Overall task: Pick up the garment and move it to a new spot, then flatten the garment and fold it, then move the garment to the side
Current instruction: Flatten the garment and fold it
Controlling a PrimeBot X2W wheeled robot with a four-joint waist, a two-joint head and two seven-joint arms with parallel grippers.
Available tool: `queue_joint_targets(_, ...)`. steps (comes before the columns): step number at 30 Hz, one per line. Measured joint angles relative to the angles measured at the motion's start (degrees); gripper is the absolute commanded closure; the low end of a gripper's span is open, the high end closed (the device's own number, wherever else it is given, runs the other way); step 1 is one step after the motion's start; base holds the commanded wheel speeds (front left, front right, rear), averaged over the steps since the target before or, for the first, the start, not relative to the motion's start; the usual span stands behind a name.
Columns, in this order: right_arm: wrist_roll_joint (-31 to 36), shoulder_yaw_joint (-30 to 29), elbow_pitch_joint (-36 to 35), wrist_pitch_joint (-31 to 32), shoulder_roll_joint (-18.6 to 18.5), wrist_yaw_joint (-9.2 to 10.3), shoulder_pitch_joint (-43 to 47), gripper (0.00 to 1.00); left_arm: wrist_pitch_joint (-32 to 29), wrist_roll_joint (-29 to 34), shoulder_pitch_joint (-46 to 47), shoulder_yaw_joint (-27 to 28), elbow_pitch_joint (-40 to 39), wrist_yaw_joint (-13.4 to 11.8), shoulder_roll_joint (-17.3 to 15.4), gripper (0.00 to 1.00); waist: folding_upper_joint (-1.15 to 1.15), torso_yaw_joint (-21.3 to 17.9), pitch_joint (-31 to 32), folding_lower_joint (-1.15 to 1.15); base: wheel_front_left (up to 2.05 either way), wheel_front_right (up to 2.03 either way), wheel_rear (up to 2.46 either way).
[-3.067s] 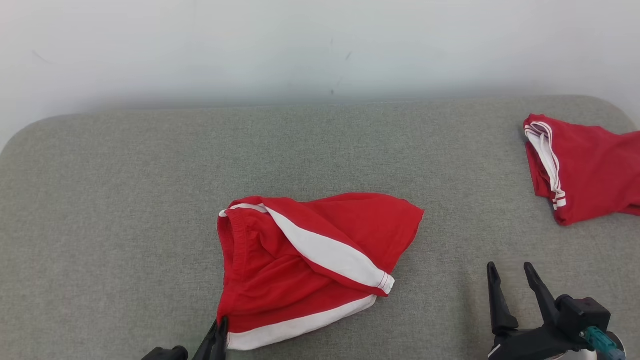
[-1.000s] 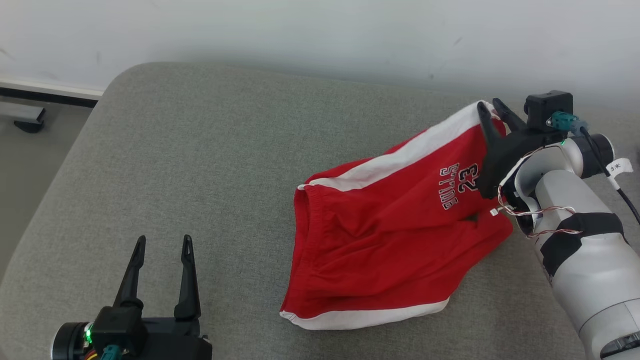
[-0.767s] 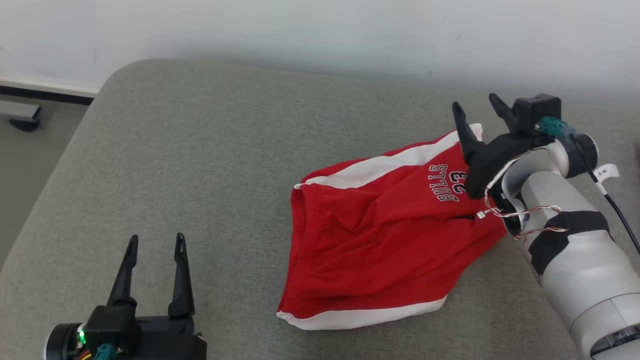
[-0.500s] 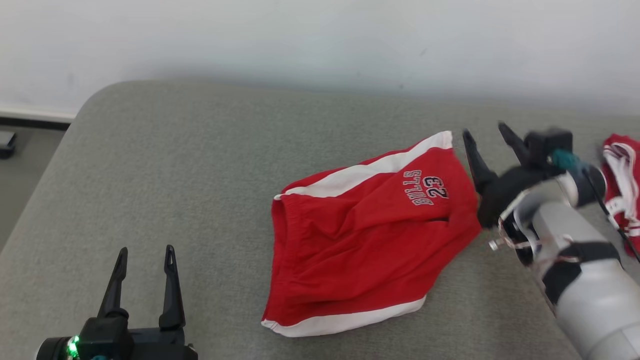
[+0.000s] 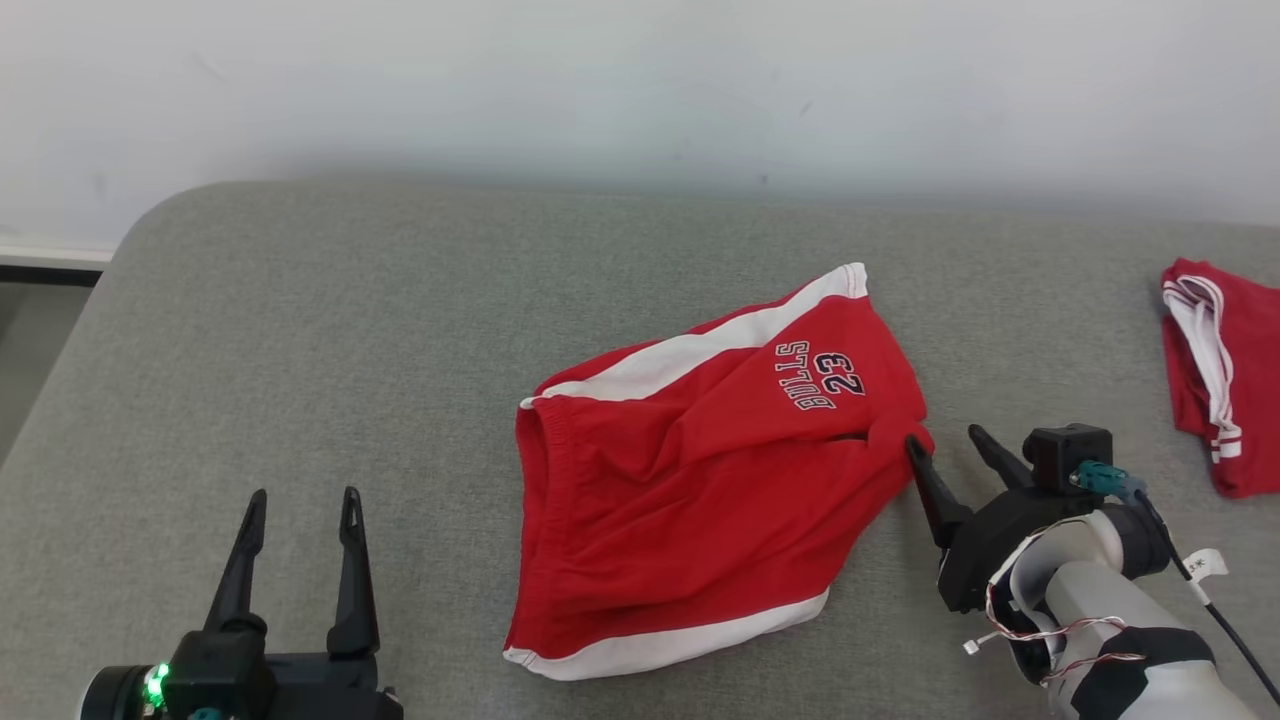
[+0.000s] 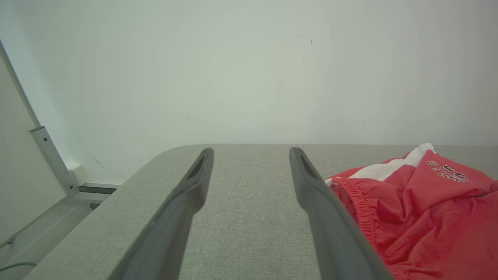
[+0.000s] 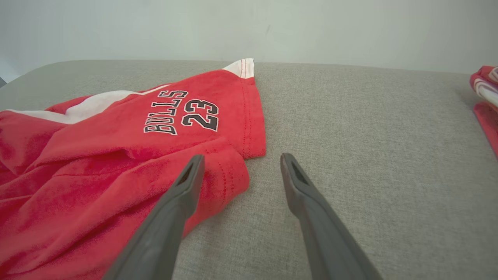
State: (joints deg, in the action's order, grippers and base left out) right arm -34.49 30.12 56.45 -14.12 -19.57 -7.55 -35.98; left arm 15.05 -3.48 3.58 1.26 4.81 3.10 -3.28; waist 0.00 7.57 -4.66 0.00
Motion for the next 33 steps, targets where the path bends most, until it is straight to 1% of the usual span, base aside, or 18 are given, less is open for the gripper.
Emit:
queue_joint_targets(4, -1.6, 0.0, 0.9, 0.1, 1.4, 0.00, 0.3, 0.00, 0.0, 0.0, 0.3, -0.7, 0.2, 0.3, 0.1, 0.00, 0.00, 1.1, -0.6, 0.00, 0.00, 0.00, 0.00)
queue_joint_targets(7, -2.3, 0.1, 3.0, 1.1, 2.2, 0.00, 0.2, 0.00, 0.0, 0.0, 0.5, -1.2, 0.4, 0.4, 0.1, 0.00, 0.00, 2.0, -1.0, 0.00, 0.00, 0.00, 0.00)
queue_joint_targets(8, -2.7, -0.1, 3.5, 1.1, 2.5, 0.00, 0.2, 0.04, 0.0, -0.1, 0.7, -1.3, 0.6, 0.4, 0.1, 0.00, 0.00, 2.3, -1.2, 0.00, 0.00, 0.00, 0.00)
queue_joint_targets(9, -3.3, 0.0, 4.1, 1.8, 2.8, 0.00, 0.1, 0.59, 0.0, -0.1, 1.0, -1.3, 0.7, 0.5, 0.1, 0.00, 0.00, 2.6, -1.3, 0.00, 0.00, 0.00, 0.00)
queue_joint_targets(10, -3.6, 0.1, 4.7, 2.2, 3.1, 0.00, 0.0, 0.69, 0.0, -0.1, 1.3, -1.3, 0.8, 0.5, 0.1, 0.00, 0.00, 2.9, -1.4, 0.00, 0.00, 0.00, 0.00)
queue_joint_targets(11, -4.1, 0.2, 5.1, 2.4, 3.5, 0.00, 0.0, 1.00, 0.0, -0.1, 1.4, -1.3, 1.0, 0.5, 0.1, 0.00, 0.00, 3.2, -1.6, 0.00, 0.00, 0.00, 0.00)
queue_joint_targets(16, -5.0, 0.5, 4.2, 0.7, 4.1, 0.00, -0.2, 1.00, 0.0, -0.1, 1.4, -1.1, 1.5, 0.7, 0.1, 0.00, 0.00, 3.5, -1.6, 0.00, 0.00, 0.00, 0.00)
queue_joint_targets(21, -5.2, -1.1, -3.1, -0.8, 1.4, 0.00, 4.0, 1.00, 0.0, -0.7, -0.2, -0.1, 1.7, 0.4, 0.2, 0.00, 0.00, 1.6, -0.2, 0.00, 0.00, 0.00, 0.00)
queue_joint_targets(25, -3.2, -5.8, -11.8, -0.9, -2.2, 0.00, 9.5, 1.00, 0.0, -1.3, -1.3, 0.4, 1.2, 0.1, 0.2, 0.00, 0.00, -0.5, 0.7, -0.01, 0.00, 0.00, 0.00)
queue_joint_targets(28, -1.3, -10.3, -17.5, -0.9, -3.8, 0.00, 15.3, 1.00, 0.0, -1.5, -1.5, 0.3, 0.6, -0.1, 0.3, 0.00, 0.00, -2.0, 1.0, -0.01, 0.00, 0.00, 0.00)
queue_joint_targets(30, -0.1, -12.8, -21.7, -0.3, -4.1, 0.00, 19.0, 1.00, 0.0, -1.6, -1.6, 0.3, 0.4, -0.1, 0.3, 0.00, 0.00, -2.9, 1.1, -0.01, 0.00, 0.00, 0.00)
queue_joint_targets(33, 2.5, -16.7, -28.1, 2.6, -3.3, 0.00, 22.9, 1.00, 0.0, -1.8, -1.5, -0.1, 0.3, -0.1, 0.3, 0.00, 0.00, -3.8, 0.8, -0.01, 0.00, 0.00, 0.00)
